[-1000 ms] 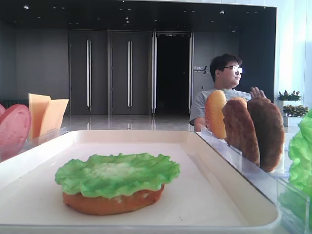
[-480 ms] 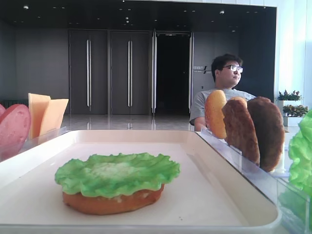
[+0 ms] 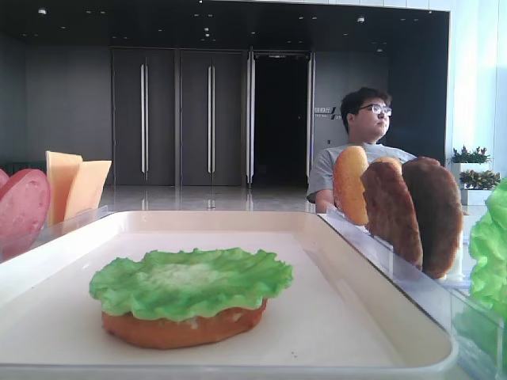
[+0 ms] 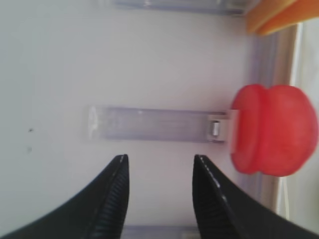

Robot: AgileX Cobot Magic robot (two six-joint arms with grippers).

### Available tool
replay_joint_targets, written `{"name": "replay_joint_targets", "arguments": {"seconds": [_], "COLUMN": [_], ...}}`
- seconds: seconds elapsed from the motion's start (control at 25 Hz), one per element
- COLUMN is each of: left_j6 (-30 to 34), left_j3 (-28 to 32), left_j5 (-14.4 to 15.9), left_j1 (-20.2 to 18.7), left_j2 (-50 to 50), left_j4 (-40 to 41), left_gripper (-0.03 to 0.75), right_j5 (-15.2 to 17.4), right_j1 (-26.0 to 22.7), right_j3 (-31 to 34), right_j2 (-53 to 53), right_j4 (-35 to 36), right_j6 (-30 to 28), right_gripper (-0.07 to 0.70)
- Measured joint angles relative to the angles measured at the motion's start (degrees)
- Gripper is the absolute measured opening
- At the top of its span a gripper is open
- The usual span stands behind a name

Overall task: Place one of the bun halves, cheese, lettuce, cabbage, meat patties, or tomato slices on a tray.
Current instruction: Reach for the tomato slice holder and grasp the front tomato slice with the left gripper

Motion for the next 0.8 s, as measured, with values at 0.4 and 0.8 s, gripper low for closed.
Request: {"name": "replay_joint_targets", "arguments": {"seconds": [0.4, 0.8], "left_j6": [-22.9, -28.5], "left_j3": [-0.5, -0.5], "left_j5": [-4.5, -6.6], "left_j1": [-22.9, -23.0], "left_j2": [6.5, 9.1], "left_j4": [5.7, 11.4], "left_gripper": [0.33, 0.348], "right_j5": [0.0, 0.0], "right_j1": [0.0, 0.0], "right_j3": [0.0, 0.0], "right_j2": [0.0, 0.0], "right_j4": [0.0, 0.0], "right_j6": [0.1, 0.1], "right_gripper": [0.295, 0.29]}}
